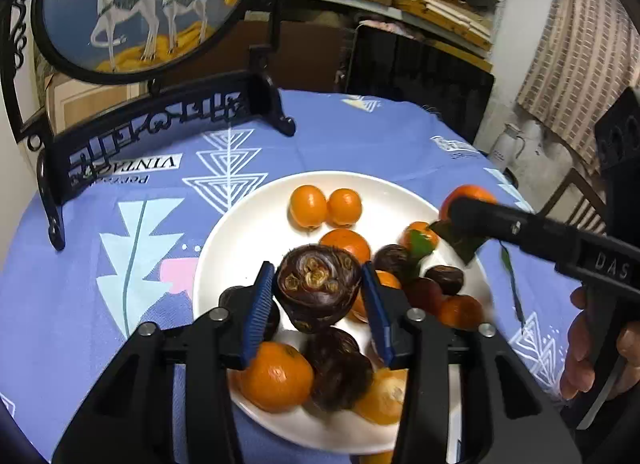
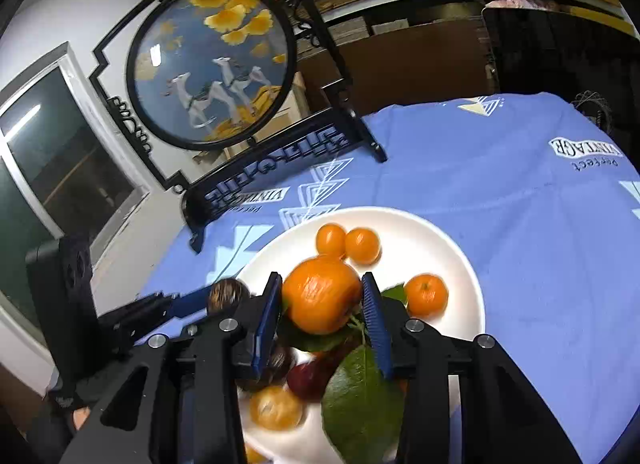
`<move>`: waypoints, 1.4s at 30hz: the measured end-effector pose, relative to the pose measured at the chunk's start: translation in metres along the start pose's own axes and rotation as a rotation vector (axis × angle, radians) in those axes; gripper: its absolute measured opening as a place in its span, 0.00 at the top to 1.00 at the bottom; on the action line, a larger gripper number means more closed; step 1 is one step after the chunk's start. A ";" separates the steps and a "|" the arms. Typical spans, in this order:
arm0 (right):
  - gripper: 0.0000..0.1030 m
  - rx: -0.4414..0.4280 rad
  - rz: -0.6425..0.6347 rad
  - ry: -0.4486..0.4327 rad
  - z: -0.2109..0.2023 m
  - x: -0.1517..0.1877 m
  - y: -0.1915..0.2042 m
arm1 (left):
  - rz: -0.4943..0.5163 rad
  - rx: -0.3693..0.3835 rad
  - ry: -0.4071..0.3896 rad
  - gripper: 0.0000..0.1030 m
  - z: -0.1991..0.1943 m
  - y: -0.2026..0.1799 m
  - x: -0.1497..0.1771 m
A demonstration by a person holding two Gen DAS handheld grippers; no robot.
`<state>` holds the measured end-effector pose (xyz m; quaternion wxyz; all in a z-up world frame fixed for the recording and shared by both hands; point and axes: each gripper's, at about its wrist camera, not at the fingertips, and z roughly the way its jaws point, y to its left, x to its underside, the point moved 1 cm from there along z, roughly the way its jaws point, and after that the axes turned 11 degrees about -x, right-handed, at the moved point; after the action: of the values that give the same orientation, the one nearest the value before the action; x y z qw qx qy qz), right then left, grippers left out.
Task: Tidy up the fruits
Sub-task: 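Carry both fruits over the white plate and open both grippers, then grasp the red tomato with the left gripper while the right gripper grasps the yellow-orange fruit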
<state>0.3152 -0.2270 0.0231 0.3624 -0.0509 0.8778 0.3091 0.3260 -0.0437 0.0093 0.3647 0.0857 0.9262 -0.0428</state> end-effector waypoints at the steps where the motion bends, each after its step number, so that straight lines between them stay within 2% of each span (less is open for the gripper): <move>1: 0.41 0.005 0.005 -0.012 0.001 -0.002 -0.002 | -0.018 -0.006 -0.002 0.35 0.001 0.003 0.000; 2: 0.36 0.014 0.009 -0.021 0.001 -0.003 -0.004 | -0.030 -0.011 -0.010 0.30 0.000 0.004 0.000; 7: 0.36 0.000 0.014 -0.035 -0.024 0.011 -0.003 | 0.001 -0.032 -0.050 0.30 -0.030 0.007 0.017; 14: 0.35 -0.025 -0.019 -0.076 -0.084 0.068 0.011 | 0.172 -0.005 -0.023 0.25 -0.085 -0.008 0.091; 19: 0.35 -0.018 -0.027 -0.121 -0.119 0.112 0.017 | 0.301 -0.052 0.037 0.25 -0.083 -0.024 0.140; 22: 0.35 -0.024 -0.009 -0.146 -0.130 0.133 0.017 | 0.281 -0.064 0.079 0.25 -0.072 -0.027 0.147; 27: 0.35 -0.026 0.008 -0.127 -0.138 0.147 0.014 | 0.311 -0.100 0.099 0.25 -0.052 -0.038 0.148; 30: 0.35 -0.013 -0.001 -0.121 -0.141 0.149 0.015 | 0.295 -0.062 0.110 0.49 -0.046 -0.037 0.146; 31: 0.35 -0.011 -0.005 -0.113 -0.140 0.149 0.016 | 0.296 -0.040 0.111 0.63 -0.047 -0.038 0.146; 32: 0.35 -0.008 -0.012 -0.101 -0.138 0.150 0.017 | 0.299 -0.032 0.109 0.69 -0.048 -0.039 0.147; 36: 0.35 -0.006 -0.037 -0.051 -0.126 0.155 0.024 | 0.298 -0.013 0.089 0.71 -0.057 -0.037 0.152; 40: 0.35 0.010 -0.040 0.044 -0.100 0.158 0.028 | 0.255 -0.001 0.049 0.71 -0.077 -0.027 0.154; 42: 0.35 0.019 -0.080 0.090 -0.085 0.159 0.039 | 0.242 -0.006 0.041 0.71 -0.085 -0.021 0.155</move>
<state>0.1354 -0.2230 -0.0170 0.3350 -0.0965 0.8934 0.2834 0.1540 -0.0326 -0.0344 0.3484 0.1964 0.9165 0.0060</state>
